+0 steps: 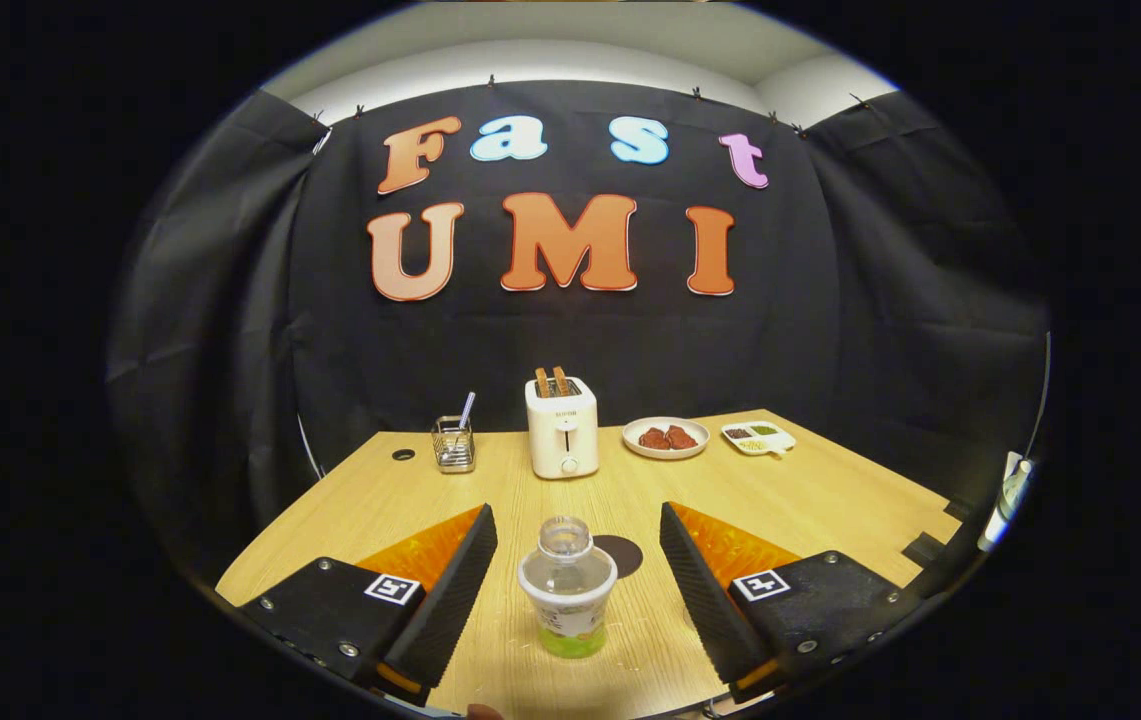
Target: Take the bottle from table, then pour the juice into the cup, finally place the bottle on the coaster
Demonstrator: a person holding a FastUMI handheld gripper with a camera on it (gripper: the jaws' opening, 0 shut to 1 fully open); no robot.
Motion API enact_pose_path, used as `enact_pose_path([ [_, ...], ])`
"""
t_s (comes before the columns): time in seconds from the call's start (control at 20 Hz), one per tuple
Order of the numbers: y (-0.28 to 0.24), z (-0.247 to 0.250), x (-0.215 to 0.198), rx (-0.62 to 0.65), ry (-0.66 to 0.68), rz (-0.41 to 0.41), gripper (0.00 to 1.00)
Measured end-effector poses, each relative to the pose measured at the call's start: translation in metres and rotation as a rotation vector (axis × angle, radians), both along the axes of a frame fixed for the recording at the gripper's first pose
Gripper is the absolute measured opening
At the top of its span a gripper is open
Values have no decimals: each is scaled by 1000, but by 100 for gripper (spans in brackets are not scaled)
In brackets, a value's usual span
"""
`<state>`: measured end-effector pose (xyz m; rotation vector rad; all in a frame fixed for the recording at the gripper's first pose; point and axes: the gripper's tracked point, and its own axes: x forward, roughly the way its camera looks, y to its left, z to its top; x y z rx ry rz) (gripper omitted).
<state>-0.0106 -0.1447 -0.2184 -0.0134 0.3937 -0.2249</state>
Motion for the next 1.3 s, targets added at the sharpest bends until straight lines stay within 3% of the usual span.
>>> enact_pose_path([
  [0.45,-1,-69,-2,2,110,9,98],
  [0.95,-2,-113,-5,13,164,6,97],
  [1.0,-1,-114,-2,16,155,10,93],
  [1.1,-5,-113,1,8,129,-3,63],
  [1.3,-3,-112,0,38,129,-22,54],
])
